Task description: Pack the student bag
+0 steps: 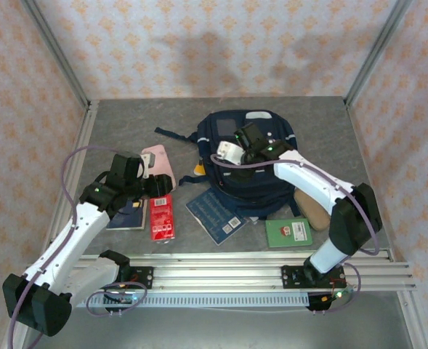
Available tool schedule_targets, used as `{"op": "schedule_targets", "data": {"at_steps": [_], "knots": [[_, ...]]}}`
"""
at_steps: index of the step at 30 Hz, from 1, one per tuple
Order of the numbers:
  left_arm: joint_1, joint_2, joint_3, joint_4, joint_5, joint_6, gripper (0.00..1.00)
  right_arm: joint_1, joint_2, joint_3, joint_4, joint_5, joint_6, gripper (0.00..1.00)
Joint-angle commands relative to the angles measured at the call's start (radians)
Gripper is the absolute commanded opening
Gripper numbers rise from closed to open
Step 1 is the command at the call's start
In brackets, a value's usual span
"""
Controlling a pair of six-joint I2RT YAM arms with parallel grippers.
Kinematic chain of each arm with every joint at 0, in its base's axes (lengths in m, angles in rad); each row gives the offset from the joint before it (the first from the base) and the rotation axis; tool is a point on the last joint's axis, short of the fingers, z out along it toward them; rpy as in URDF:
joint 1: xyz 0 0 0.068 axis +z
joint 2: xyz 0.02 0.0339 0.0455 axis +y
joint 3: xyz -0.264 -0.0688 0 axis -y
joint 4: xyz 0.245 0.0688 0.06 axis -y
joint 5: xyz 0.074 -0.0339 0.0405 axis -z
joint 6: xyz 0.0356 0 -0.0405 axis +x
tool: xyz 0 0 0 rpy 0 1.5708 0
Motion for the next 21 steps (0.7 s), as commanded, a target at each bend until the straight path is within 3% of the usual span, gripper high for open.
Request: {"op": "schedule_targets", "data": {"at_steps": [1, 4, 15, 16, 18, 21], "knots": [[-0.011, -0.024, -0.005, -0.001, 0.006, 0.009, 0.54, -0.018, -0.003, -0.022, -0.176, 0.154, -0.147, 0.85], [-0.011, -0.033, -0.006, 0.002, 0.01, 0.009, 0.54, -0.037, -0.004, -0.04, -0.139, 0.098, -0.123, 0.85], [-0.011, -0.042, -0.008, 0.004, 0.008, 0.011, 0.54, -0.045, 0.16, -0.058, -0.03, 0.068, -0.051, 0.83], [-0.011, -0.042, -0.008, 0.004, 0.008, 0.012, 0.54, -0.046, 0.181, -0.051, -0.002, 0.078, -0.038, 0.8], [-0.012, -0.04, -0.009, 0.002, 0.007, 0.012, 0.55, -0.052, 0.208, -0.036, 0.05, 0.085, 0.0, 0.65], [-0.011, -0.038, -0.008, 0.001, 0.005, 0.011, 0.54, -0.058, 0.211, -0.005, 0.067, 0.008, 0.055, 0.24]]}}
